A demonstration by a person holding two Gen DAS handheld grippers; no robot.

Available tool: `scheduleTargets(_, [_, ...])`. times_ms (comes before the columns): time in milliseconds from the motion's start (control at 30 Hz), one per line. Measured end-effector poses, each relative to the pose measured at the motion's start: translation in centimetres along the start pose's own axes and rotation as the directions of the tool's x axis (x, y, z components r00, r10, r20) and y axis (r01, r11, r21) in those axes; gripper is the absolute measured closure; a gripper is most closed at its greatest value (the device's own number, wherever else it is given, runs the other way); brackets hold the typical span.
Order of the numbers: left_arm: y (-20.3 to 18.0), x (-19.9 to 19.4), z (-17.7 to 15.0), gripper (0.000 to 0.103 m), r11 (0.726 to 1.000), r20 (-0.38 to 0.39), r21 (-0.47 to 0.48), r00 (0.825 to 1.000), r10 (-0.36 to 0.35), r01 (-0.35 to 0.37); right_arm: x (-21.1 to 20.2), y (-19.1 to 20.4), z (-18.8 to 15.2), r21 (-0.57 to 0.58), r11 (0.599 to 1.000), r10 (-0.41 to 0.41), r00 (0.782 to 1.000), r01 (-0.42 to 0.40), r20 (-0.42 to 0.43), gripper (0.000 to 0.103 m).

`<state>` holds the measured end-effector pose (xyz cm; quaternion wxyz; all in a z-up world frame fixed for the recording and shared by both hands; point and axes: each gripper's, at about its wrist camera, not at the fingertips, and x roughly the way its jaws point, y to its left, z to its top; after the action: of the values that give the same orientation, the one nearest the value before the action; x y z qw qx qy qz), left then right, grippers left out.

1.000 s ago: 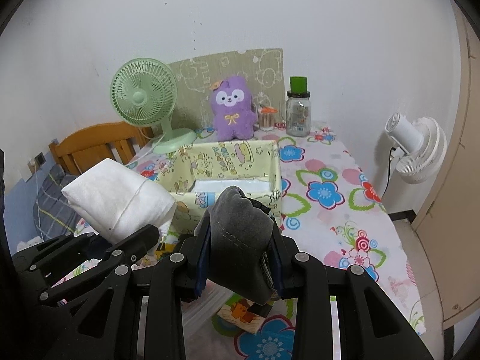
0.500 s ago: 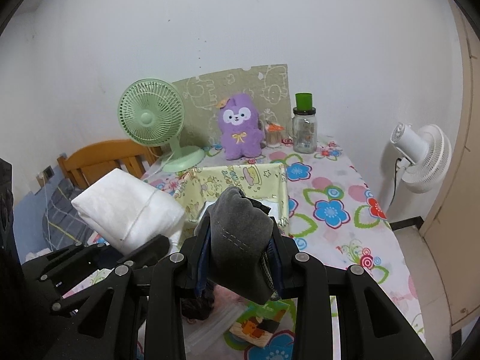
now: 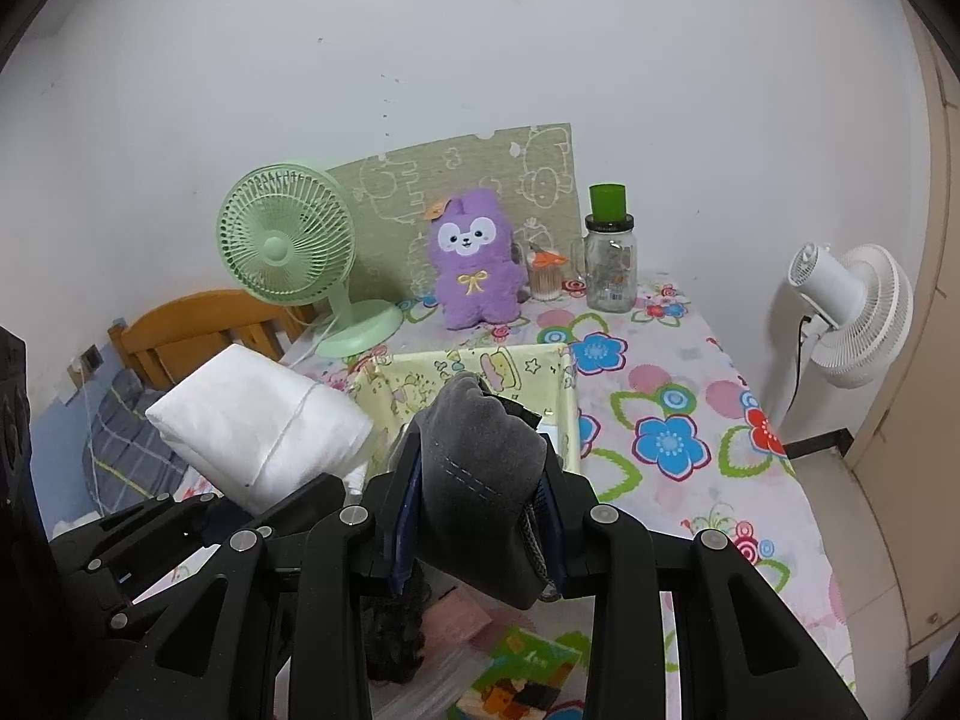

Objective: Organize soft objects
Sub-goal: 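Lift the white pad with the left tool while the right carries the grey sock toward the box, then lower the white pad into the box with the left tool while the right drops the grey sock in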

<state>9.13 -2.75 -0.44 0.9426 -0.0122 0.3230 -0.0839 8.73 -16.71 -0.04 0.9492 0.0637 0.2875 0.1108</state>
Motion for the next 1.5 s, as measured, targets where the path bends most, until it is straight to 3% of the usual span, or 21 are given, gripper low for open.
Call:
scheduleTargets(200, [0.6,1.6,0.9,0.087,0.999,-0.019,-0.024,1.000,-0.025,0.024,1.3,-0.2,0.8,0.005,1.000,-0.002,1.000,0.002,0.000,0.066])
scheduleTargets(1167, [2.1,6.7,4.3,0.086,1.000,-0.039,-0.009,0.999,0.013,-0.013,7.2,-0.7,4.6,-0.035,0.999,-0.003,1.000,0.003,-0.003,0.066])
scheduleTargets(1500, [1.8,9.7,4.2,0.085,1.000,-0.105,0.015,0.994,0.015,-0.014,9.5,-0.7,5.1,-0.047,0.999,-0.012,1.000,0.011,-0.026,0.066])
